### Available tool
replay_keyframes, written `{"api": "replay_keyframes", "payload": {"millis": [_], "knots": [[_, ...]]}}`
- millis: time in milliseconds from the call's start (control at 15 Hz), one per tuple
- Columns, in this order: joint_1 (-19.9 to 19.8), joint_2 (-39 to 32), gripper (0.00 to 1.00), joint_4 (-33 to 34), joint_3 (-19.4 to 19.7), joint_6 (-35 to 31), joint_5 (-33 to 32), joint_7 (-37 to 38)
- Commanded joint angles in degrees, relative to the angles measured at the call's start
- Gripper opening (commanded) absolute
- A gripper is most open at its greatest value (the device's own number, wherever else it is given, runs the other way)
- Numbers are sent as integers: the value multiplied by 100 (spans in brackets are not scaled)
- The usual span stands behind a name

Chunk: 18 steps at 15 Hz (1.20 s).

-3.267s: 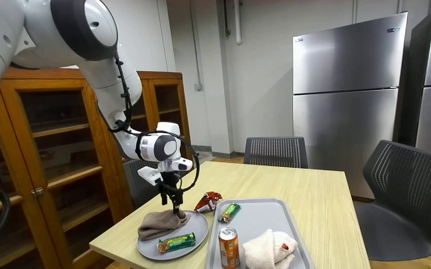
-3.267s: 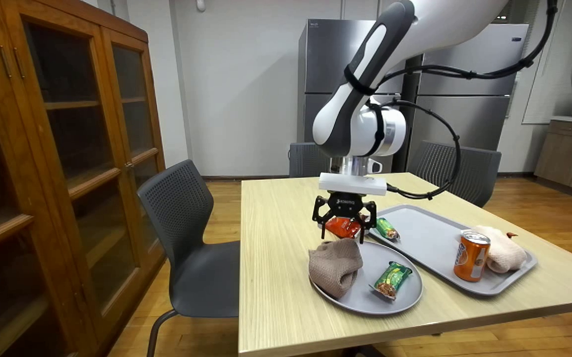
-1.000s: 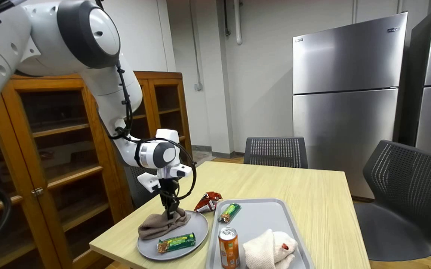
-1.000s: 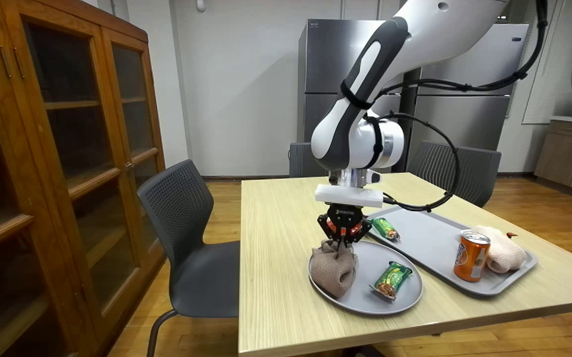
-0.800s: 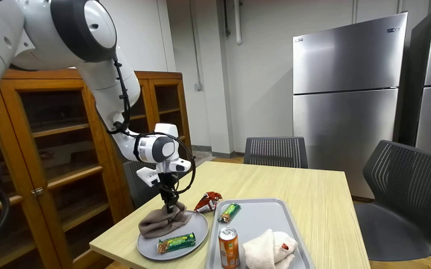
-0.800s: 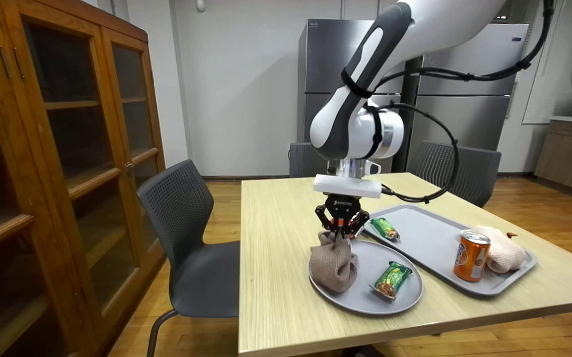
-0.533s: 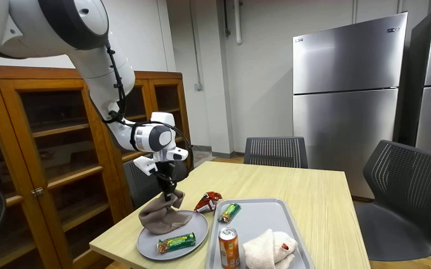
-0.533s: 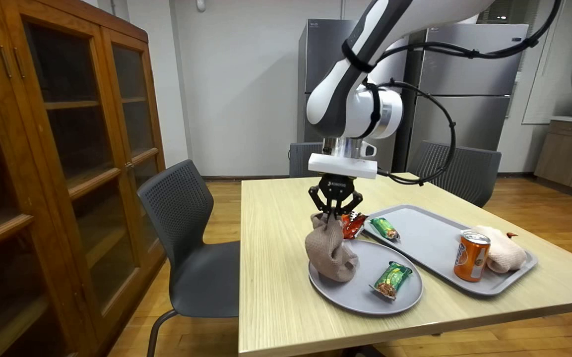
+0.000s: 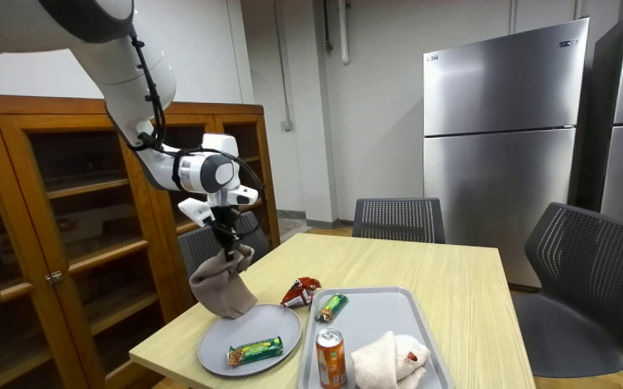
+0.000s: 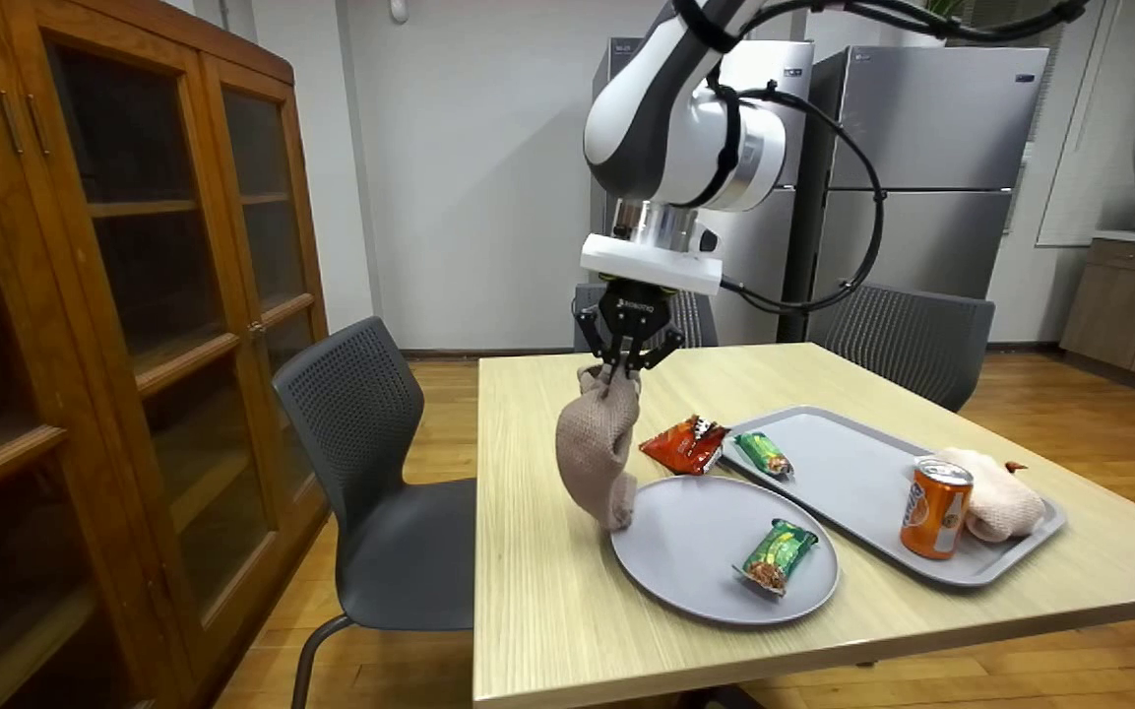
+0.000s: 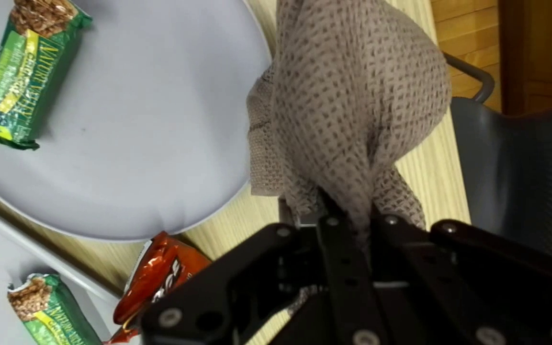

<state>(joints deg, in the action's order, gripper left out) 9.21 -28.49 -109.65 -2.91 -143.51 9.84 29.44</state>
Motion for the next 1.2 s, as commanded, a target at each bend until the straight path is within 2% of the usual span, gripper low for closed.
{"api": "replay_keyframes", "payload": {"millis": [0, 1133], "knots": [[-16, 150, 2, 160, -106, 112, 232, -204], [63, -1006, 2, 1433, 9, 364, 329, 74]]}}
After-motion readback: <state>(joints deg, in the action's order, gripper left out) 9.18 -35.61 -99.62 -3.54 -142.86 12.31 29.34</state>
